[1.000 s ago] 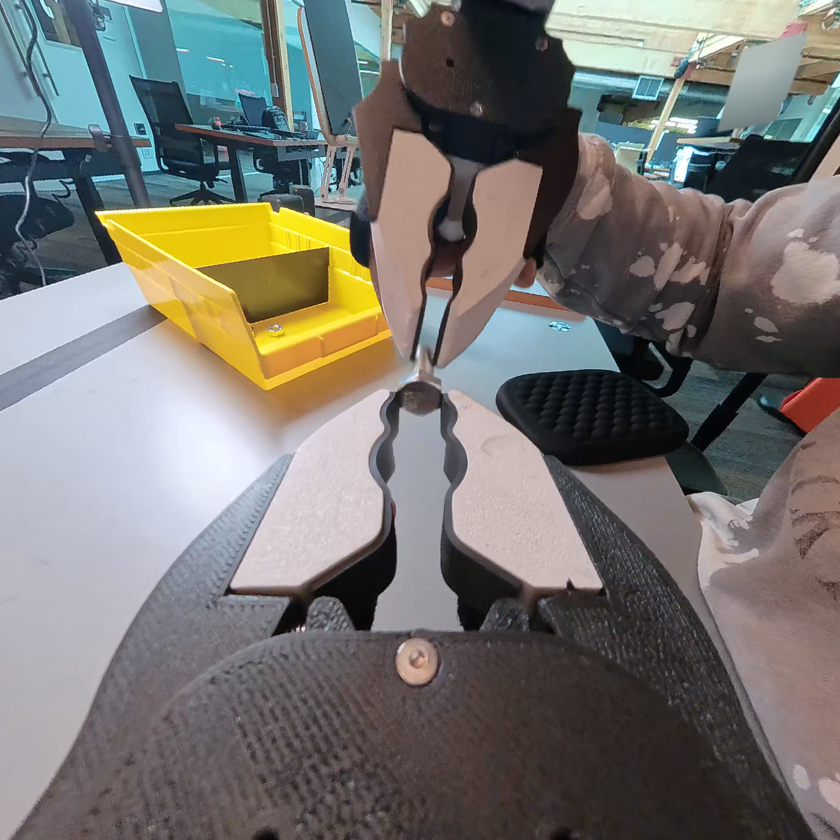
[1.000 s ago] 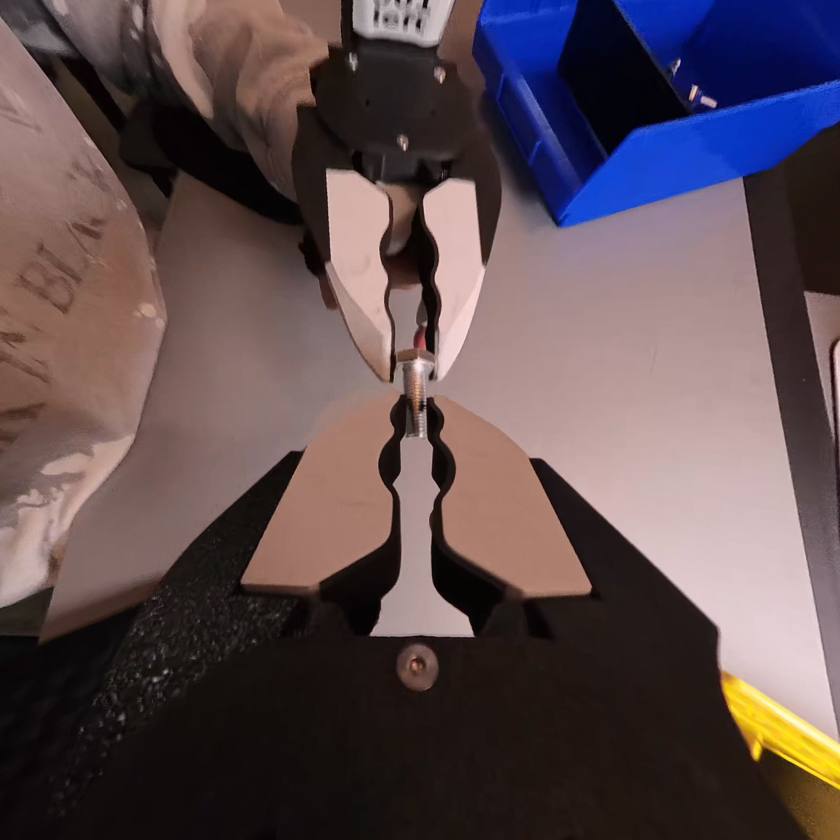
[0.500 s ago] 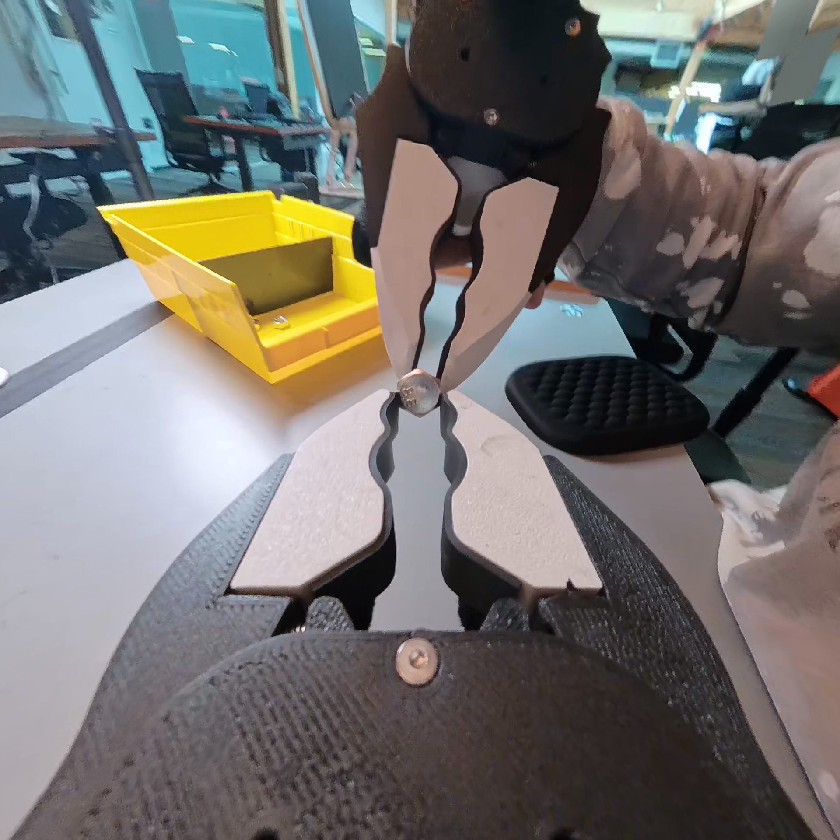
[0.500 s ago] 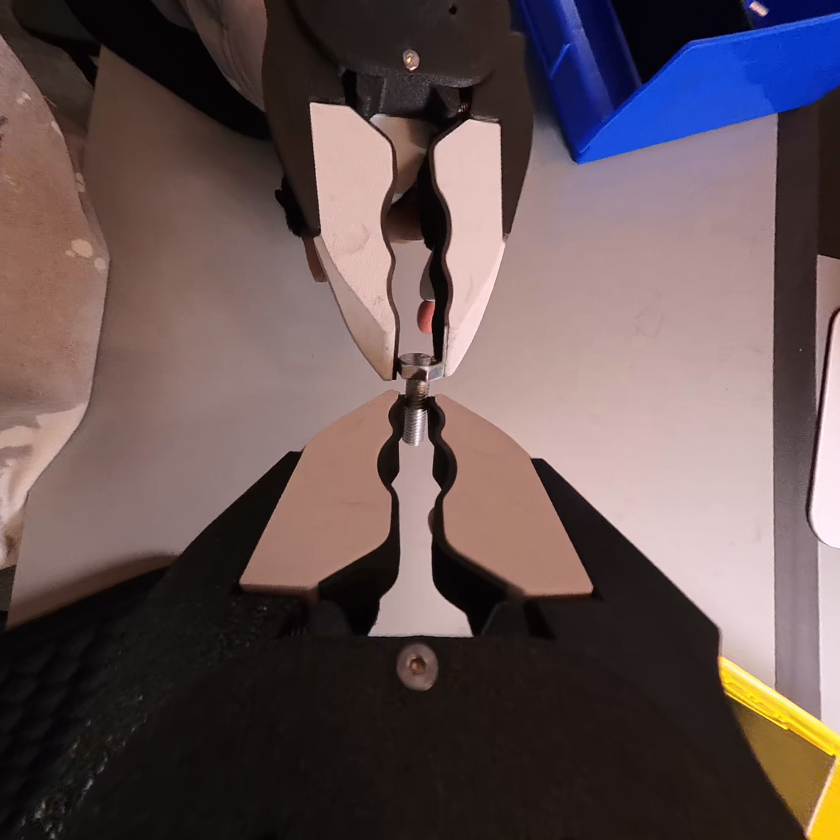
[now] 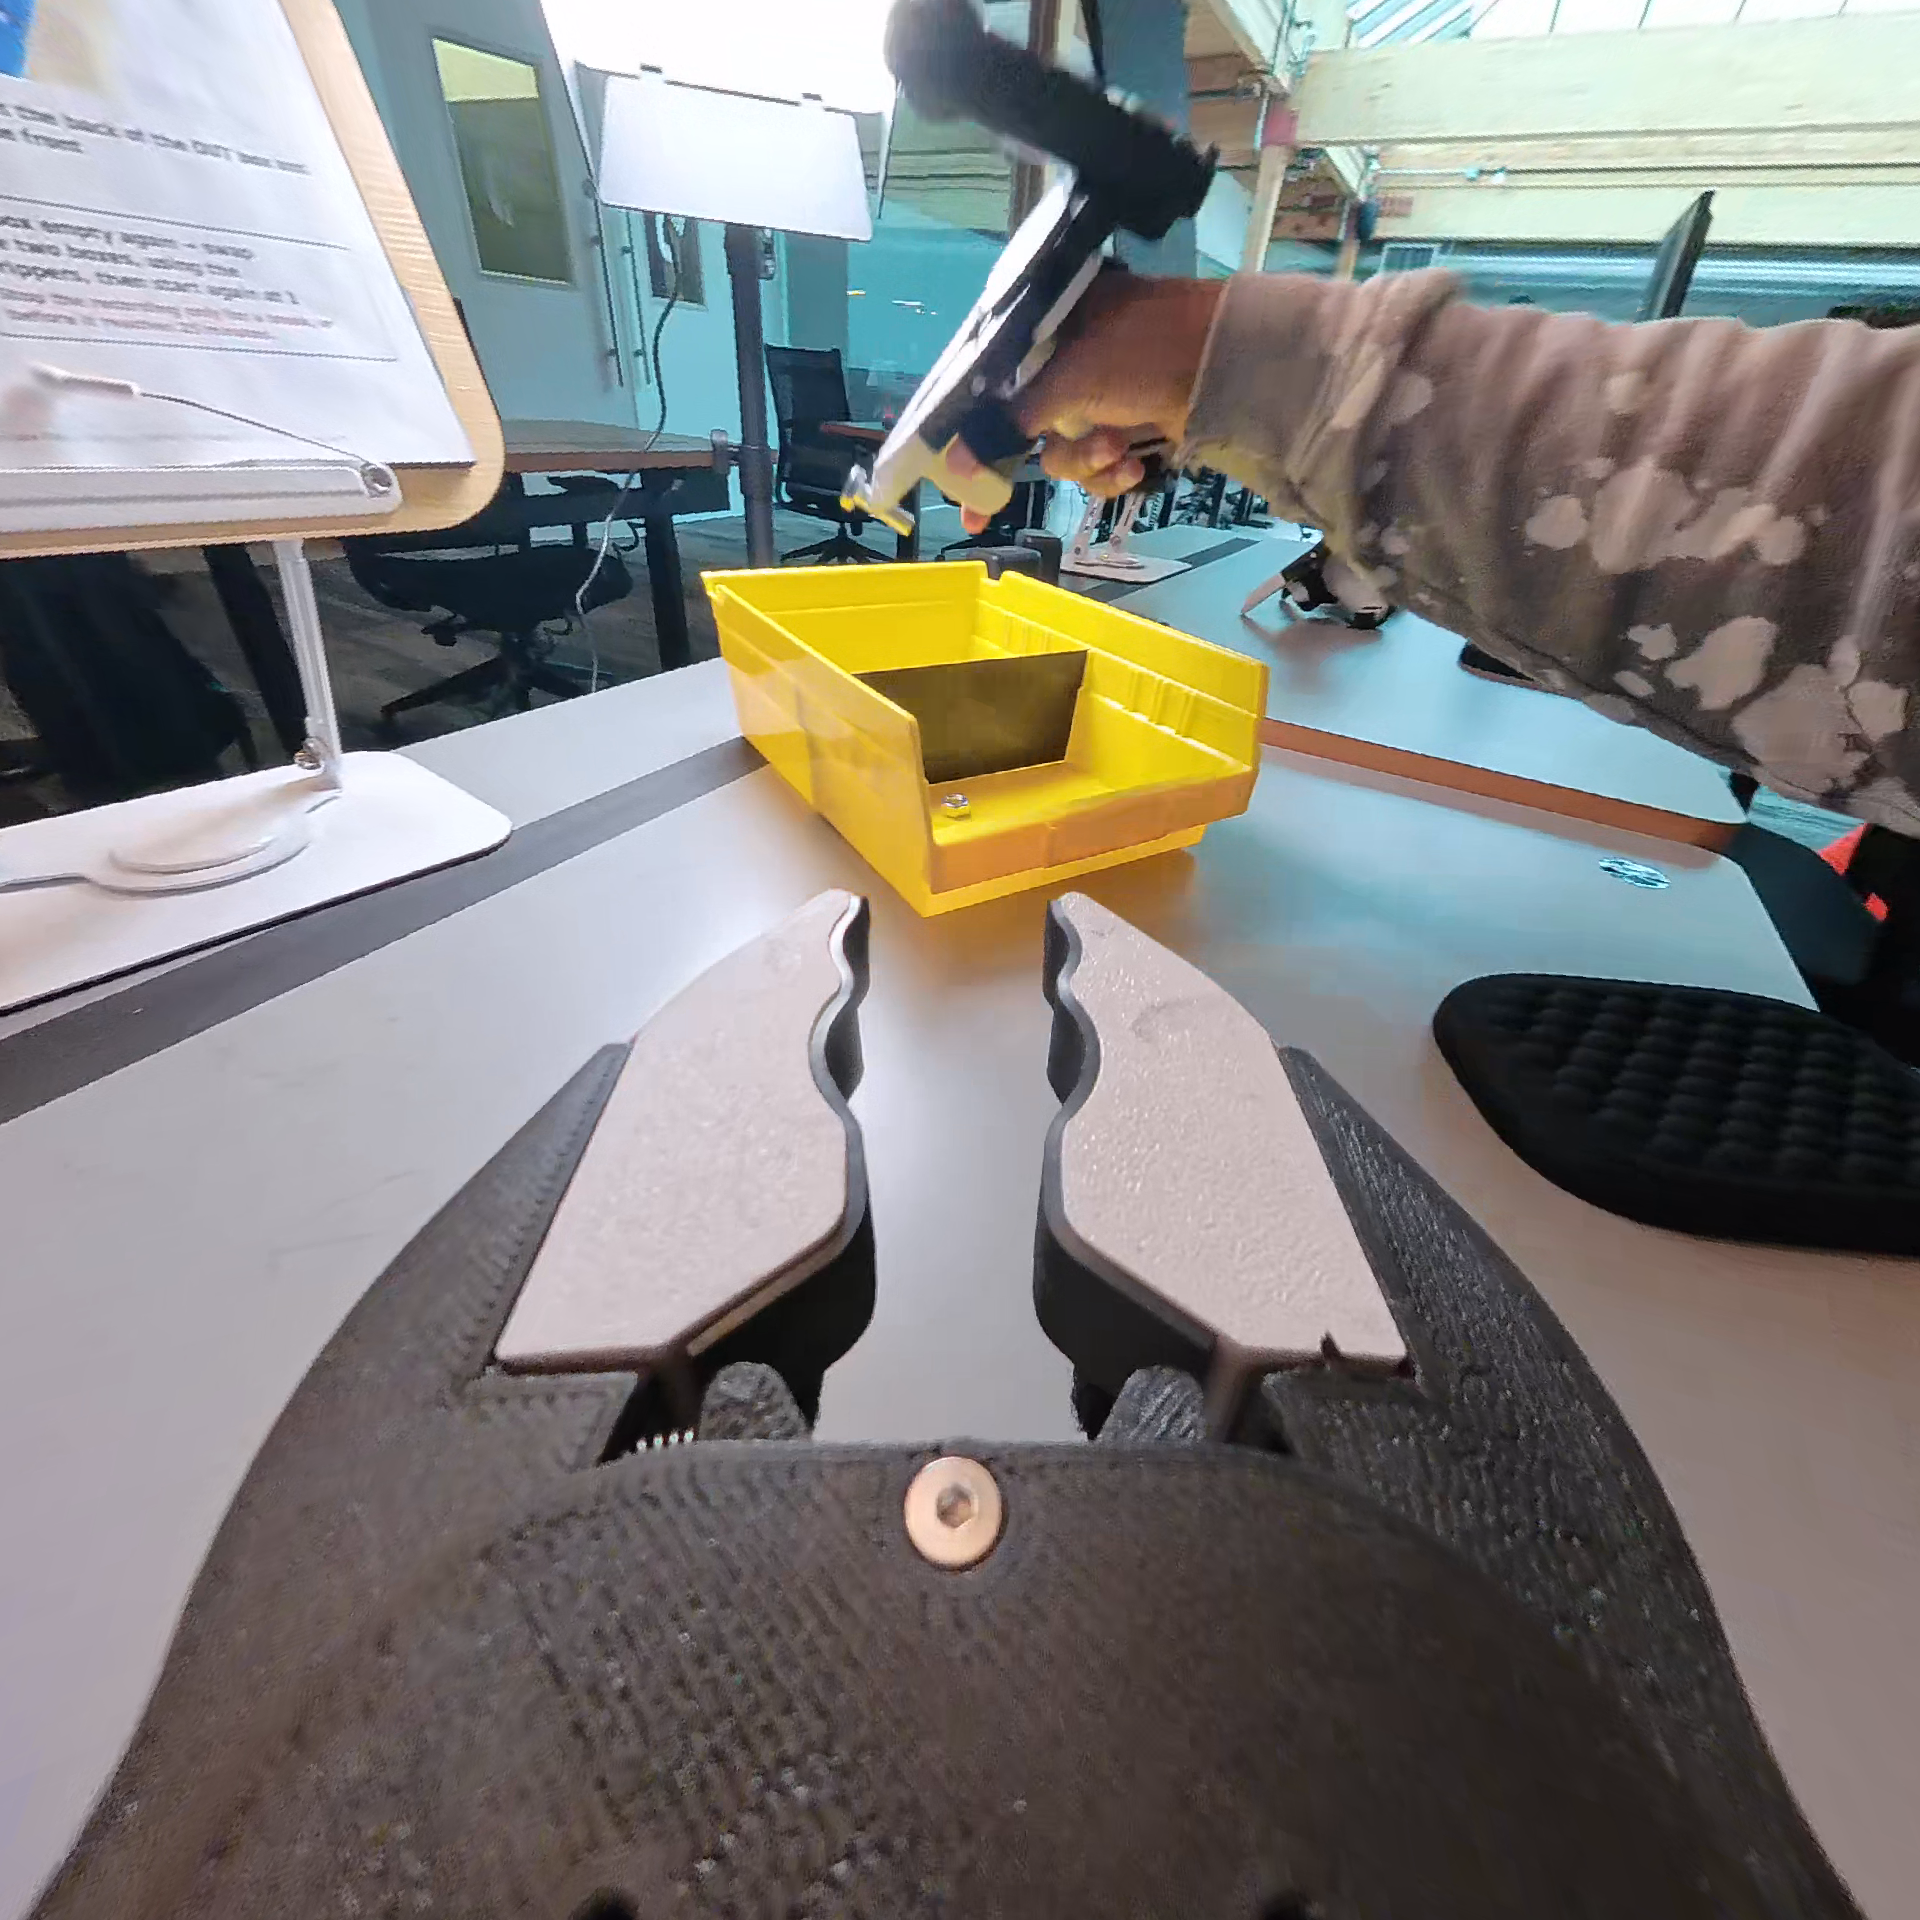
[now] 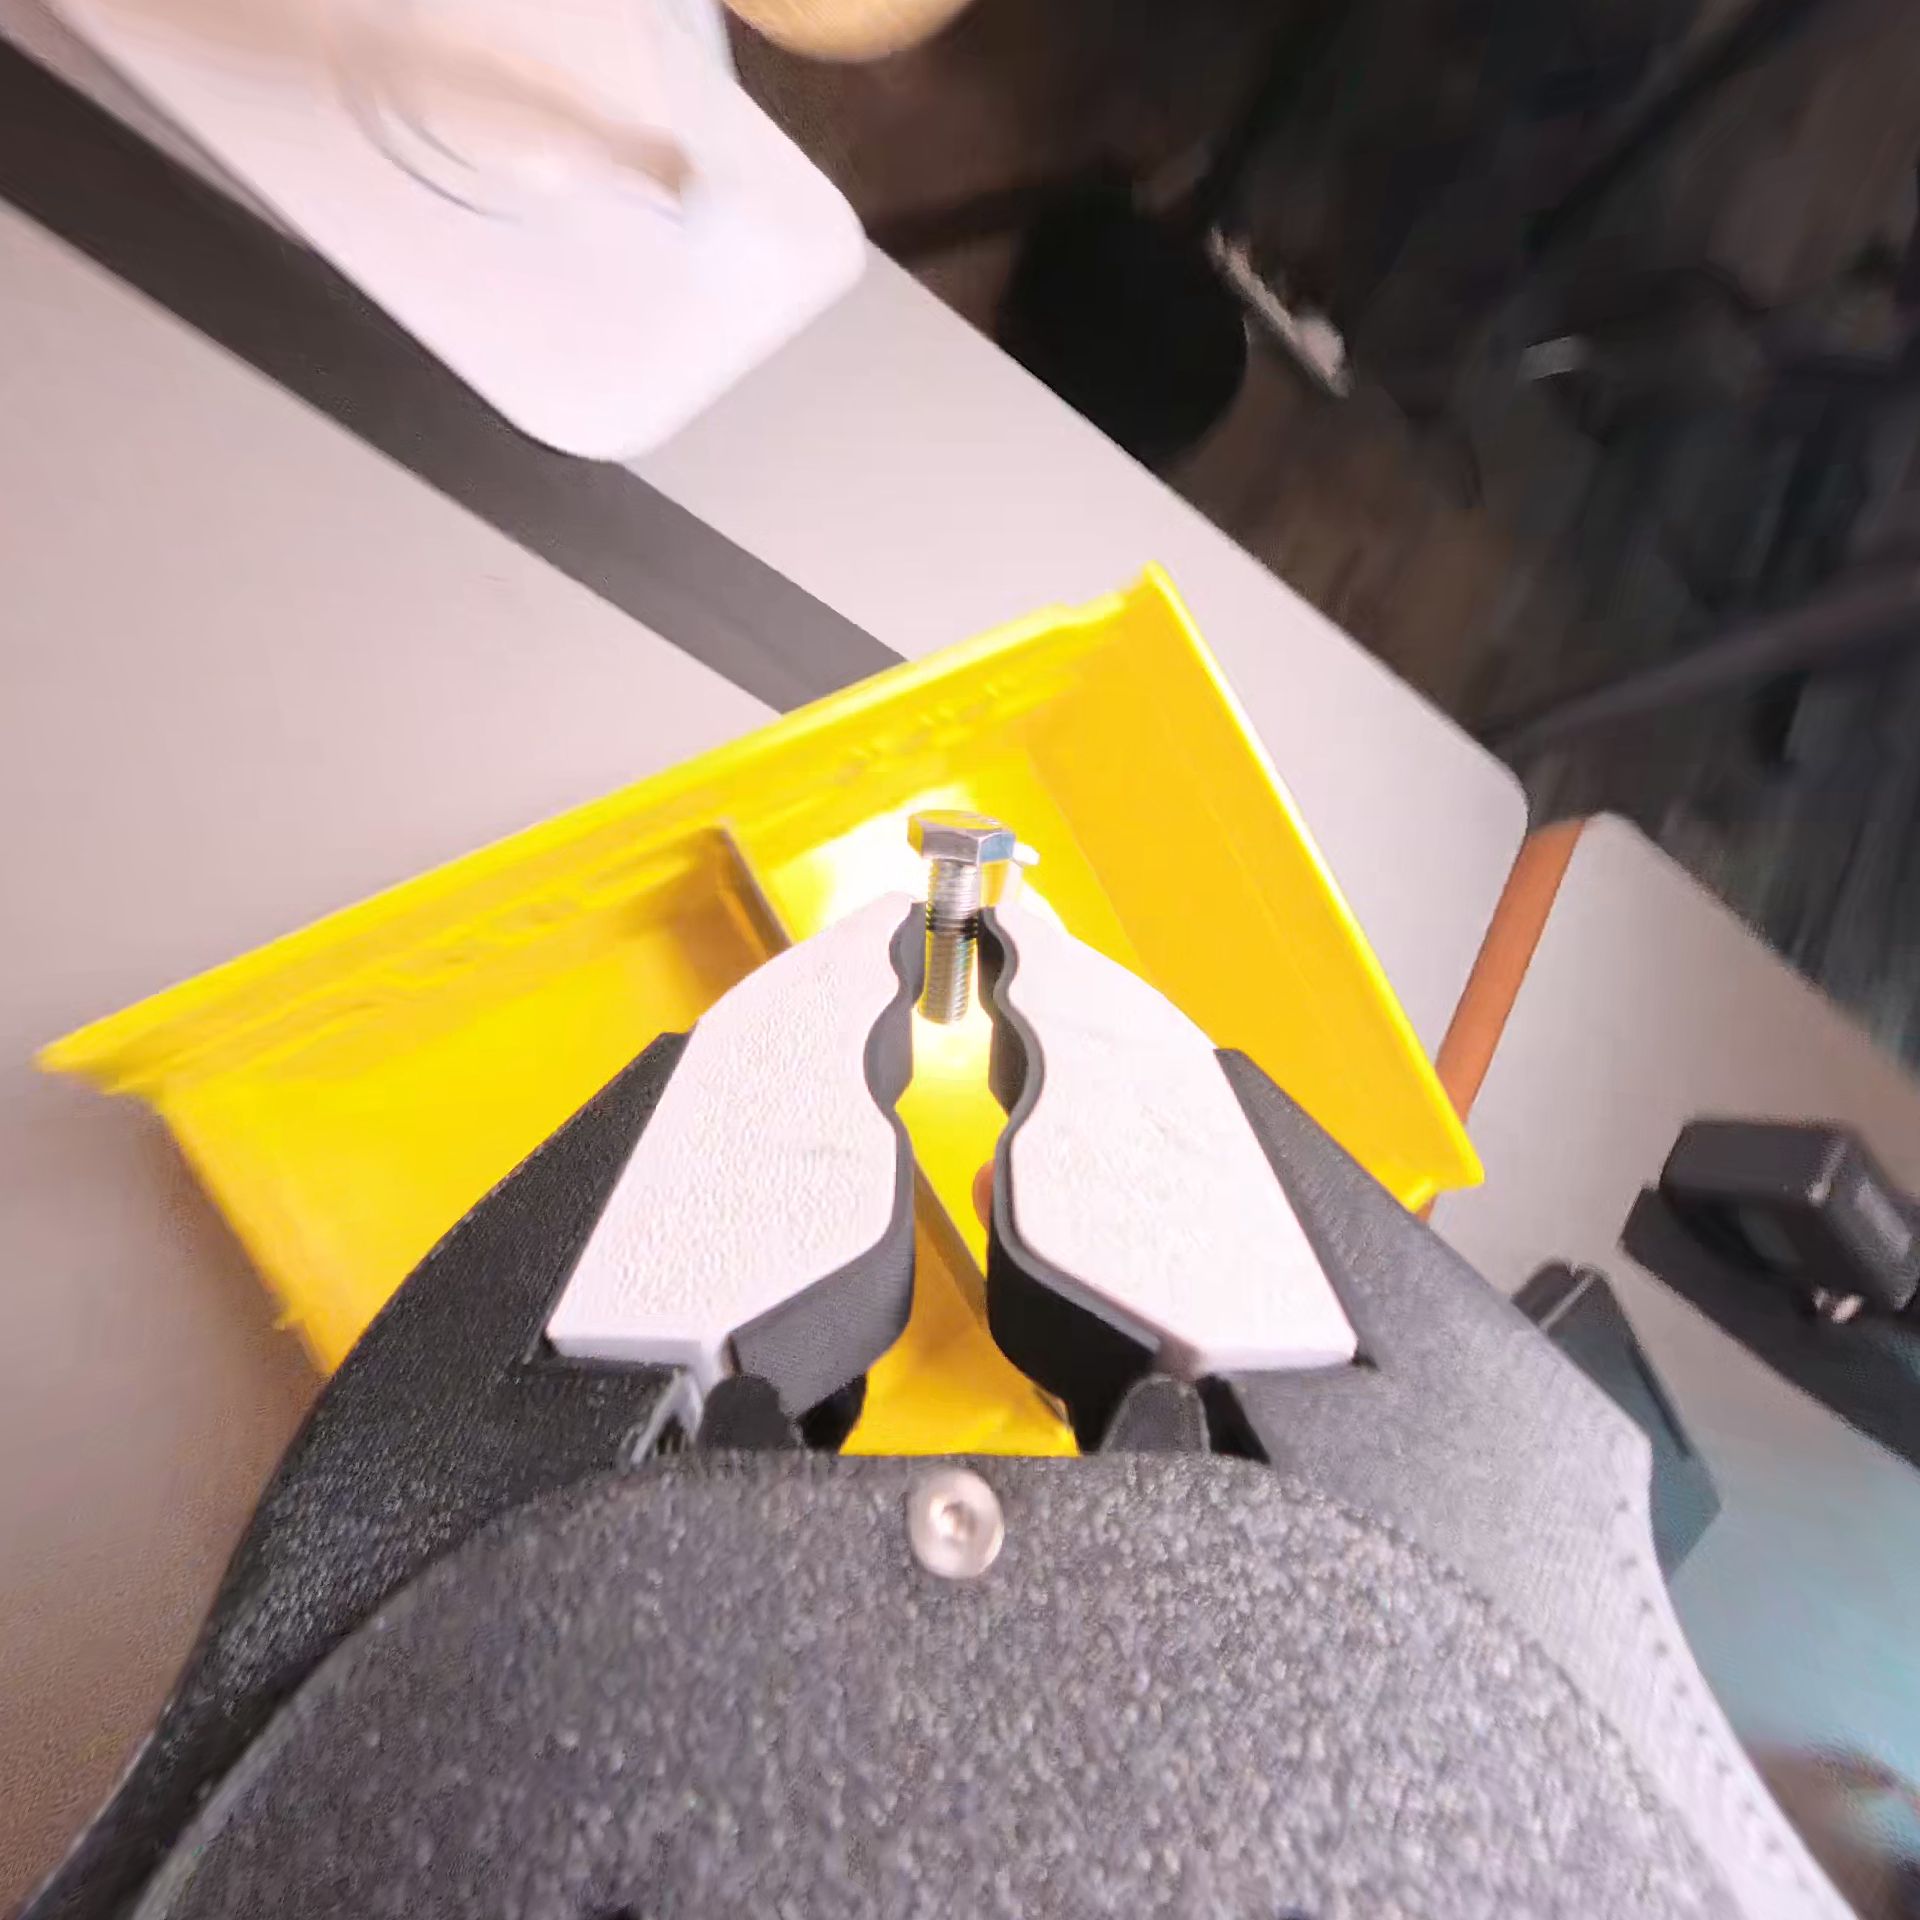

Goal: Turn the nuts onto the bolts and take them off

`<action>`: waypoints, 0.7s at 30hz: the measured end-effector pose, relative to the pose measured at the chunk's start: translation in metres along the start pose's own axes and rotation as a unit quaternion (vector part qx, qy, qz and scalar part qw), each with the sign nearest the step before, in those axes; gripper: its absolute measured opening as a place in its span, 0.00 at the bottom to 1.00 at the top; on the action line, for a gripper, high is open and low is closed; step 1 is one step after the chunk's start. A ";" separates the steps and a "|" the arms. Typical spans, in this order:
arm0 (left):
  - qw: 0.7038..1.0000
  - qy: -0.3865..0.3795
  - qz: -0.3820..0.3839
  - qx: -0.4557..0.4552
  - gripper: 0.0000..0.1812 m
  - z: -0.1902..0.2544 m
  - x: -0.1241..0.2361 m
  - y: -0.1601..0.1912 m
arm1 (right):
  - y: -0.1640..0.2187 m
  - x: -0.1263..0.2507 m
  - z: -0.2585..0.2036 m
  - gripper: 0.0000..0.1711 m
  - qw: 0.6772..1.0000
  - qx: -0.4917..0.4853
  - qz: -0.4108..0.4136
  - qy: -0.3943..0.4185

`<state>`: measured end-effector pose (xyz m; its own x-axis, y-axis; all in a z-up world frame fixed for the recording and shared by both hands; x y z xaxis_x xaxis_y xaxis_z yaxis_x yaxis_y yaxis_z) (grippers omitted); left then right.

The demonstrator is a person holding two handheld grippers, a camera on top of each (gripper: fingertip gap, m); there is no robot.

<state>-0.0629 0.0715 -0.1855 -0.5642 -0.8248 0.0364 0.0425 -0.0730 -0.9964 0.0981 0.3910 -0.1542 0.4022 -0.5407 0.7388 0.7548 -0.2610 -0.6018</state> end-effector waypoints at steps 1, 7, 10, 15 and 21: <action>1.000 -0.003 0.000 0.000 0.18 -0.002 0.000 0.000 | 0.010 -0.017 0.014 0.05 0.999 -0.022 -0.025 0.010; 1.000 -0.017 -0.009 0.002 0.17 -0.013 0.000 0.009 | 0.071 -0.101 0.048 0.05 0.982 -0.092 -0.164 0.021; 1.000 -0.021 -0.013 0.005 0.17 -0.018 0.000 0.012 | 0.082 -0.124 0.047 0.05 0.977 -0.114 -0.181 0.000; 1.000 -0.018 -0.022 0.012 0.17 -0.022 -0.002 0.018 | 0.093 -0.141 0.045 0.06 0.974 -0.126 -0.190 -0.014; 1.000 -0.018 -0.024 0.011 0.17 -0.021 -0.002 0.019 | 0.088 -0.133 0.046 0.07 0.978 -0.120 -0.168 -0.019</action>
<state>-0.0785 0.0838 -0.2066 -0.5365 -0.8395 0.0862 0.0344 -0.1238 -0.9917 0.1350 0.4773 -0.2916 0.1749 -0.3628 0.9153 0.7058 -0.6020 -0.3735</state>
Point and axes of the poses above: each gripper's, where its closed fingertips meet, x back along the fingers, y out of its underside, z = x × y across the jaws, the point moved 1 cm from there along x, back along the fingers, and after that the axes turned 1 degree about y, right-handed, at the moved point
